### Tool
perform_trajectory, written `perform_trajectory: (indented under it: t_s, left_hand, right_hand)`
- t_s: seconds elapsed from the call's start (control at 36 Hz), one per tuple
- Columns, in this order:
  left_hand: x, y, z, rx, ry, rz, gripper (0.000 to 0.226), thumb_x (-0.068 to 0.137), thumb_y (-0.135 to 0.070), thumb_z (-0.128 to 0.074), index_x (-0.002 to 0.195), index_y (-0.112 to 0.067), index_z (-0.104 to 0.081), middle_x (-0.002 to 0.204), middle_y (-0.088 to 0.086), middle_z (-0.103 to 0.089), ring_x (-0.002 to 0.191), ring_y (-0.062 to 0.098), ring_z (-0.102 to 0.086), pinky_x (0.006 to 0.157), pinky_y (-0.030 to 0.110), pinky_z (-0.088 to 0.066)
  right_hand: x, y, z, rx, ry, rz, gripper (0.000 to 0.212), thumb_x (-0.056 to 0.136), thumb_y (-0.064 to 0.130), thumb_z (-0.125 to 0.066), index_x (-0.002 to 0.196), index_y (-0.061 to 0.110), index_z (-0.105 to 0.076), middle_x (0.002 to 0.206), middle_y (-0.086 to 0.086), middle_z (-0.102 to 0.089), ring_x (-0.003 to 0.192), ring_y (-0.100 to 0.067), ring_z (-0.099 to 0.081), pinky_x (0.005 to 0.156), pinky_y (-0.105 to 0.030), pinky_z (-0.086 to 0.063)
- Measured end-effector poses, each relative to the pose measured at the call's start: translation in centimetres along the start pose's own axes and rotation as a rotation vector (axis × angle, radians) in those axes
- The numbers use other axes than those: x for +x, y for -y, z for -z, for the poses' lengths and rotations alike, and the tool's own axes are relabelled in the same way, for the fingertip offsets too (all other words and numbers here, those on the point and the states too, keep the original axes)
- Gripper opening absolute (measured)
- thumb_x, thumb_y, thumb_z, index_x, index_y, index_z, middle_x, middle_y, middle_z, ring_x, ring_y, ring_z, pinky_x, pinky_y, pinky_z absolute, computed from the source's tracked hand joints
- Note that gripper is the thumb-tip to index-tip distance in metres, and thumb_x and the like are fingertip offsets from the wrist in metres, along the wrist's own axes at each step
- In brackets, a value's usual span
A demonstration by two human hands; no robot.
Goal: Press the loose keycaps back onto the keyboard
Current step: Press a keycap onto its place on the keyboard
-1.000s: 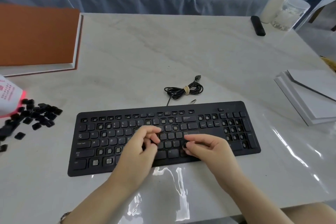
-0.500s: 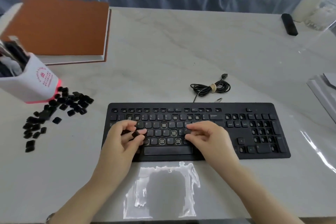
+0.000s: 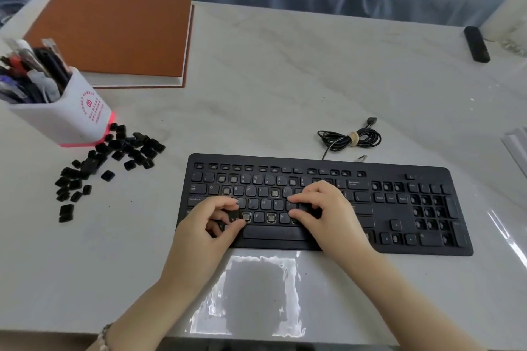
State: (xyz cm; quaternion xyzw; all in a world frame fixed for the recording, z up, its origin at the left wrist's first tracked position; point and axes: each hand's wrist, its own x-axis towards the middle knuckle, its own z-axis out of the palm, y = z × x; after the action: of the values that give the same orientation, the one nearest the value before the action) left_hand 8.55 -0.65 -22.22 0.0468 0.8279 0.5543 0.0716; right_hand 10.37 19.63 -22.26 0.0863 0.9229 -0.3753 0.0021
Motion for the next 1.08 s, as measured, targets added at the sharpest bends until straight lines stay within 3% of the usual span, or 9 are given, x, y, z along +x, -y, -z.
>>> perform_trajectory:
  t_s: [0.14,0.28,0.42,0.5,0.64,0.94,1.08]
  left_hand:
    - [-0.2,0.2,0.1,0.012,0.016,-0.018,0.035,0.074,-0.005,-0.076,0.091,-0.032,-0.063,0.079,-0.003,-0.065,0.069,0.011,-0.055,0.065,0.01,-0.045]
    - [-0.3,0.2,0.1,-0.015,0.021,0.0,0.033,0.074,-0.005,-0.076,0.091,-0.031,-0.065,0.075,-0.003,-0.063,0.066,0.009,-0.054,0.065,0.01,-0.045]
    - [-0.4,0.2,0.1,-0.013,0.026,0.003,0.034,0.074,-0.004,-0.076,0.09,-0.032,-0.064,0.074,-0.006,-0.063,0.069,0.009,-0.056,0.066,0.009,-0.045]
    - [-0.4,0.2,0.1,0.004,0.03,0.001,0.036,0.075,-0.004,-0.075,0.09,-0.034,-0.063,0.082,-0.012,-0.063,0.07,0.008,-0.055,0.067,0.009,-0.045]
    - [-0.5,0.2,0.0,-0.001,0.025,0.01,0.036,0.077,-0.001,-0.073,0.09,-0.034,-0.065,0.079,-0.014,-0.062,0.068,0.009,-0.054,0.065,0.009,-0.044]
    - [-0.7,0.3,0.0,-0.05,0.012,0.028,0.035,0.079,0.0,-0.07,0.094,-0.031,-0.069,0.078,-0.01,-0.063,0.065,0.008,-0.052,0.06,0.008,-0.041]
    - [-0.8,0.3,0.1,-0.049,0.023,0.006,0.035,0.08,0.0,-0.069,0.096,-0.031,-0.069,0.079,-0.011,-0.064,0.066,0.009,-0.053,0.066,0.007,-0.042]
  right_hand:
    - [0.3,0.1,-0.1,-0.004,-0.009,-0.013,0.019,0.081,0.02,-0.07,0.1,0.024,-0.073,0.085,0.018,-0.049,0.089,-0.002,-0.044,0.077,0.0,-0.029]
    - [0.3,0.4,0.0,-0.065,0.006,-0.011,0.02,0.083,0.021,-0.068,0.103,0.024,-0.072,0.086,0.015,-0.048,0.087,-0.003,-0.044,0.077,-0.016,-0.036]
    - [-0.3,0.2,-0.4,-0.223,-0.082,0.122,0.017,0.082,0.014,-0.068,0.097,0.018,-0.073,0.084,0.009,-0.052,0.085,-0.013,-0.054,0.068,-0.023,-0.042]
    - [-0.3,0.5,-0.6,-0.342,-0.172,0.249,0.014,0.067,0.012,-0.07,0.08,0.014,-0.073,0.075,0.004,-0.059,0.069,-0.02,-0.062,0.051,-0.021,-0.045]
    - [-0.2,0.5,-0.6,-0.441,-0.18,0.317,0.03,0.052,0.005,-0.086,0.077,0.011,-0.071,0.073,0.0,-0.061,0.065,-0.022,-0.062,0.045,-0.022,-0.047]
    - [0.5,0.5,-1.1,-0.474,-0.212,0.363,0.023,0.047,0.001,-0.084,0.061,0.01,-0.069,0.064,-0.002,-0.058,0.059,-0.025,-0.06,0.036,-0.034,-0.049]
    - [0.2,0.0,-1.2,-0.498,-0.217,0.423,0.017,0.058,0.0,-0.082,0.067,0.003,-0.067,0.066,-0.004,-0.055,0.059,-0.026,-0.055,0.035,-0.026,-0.043]
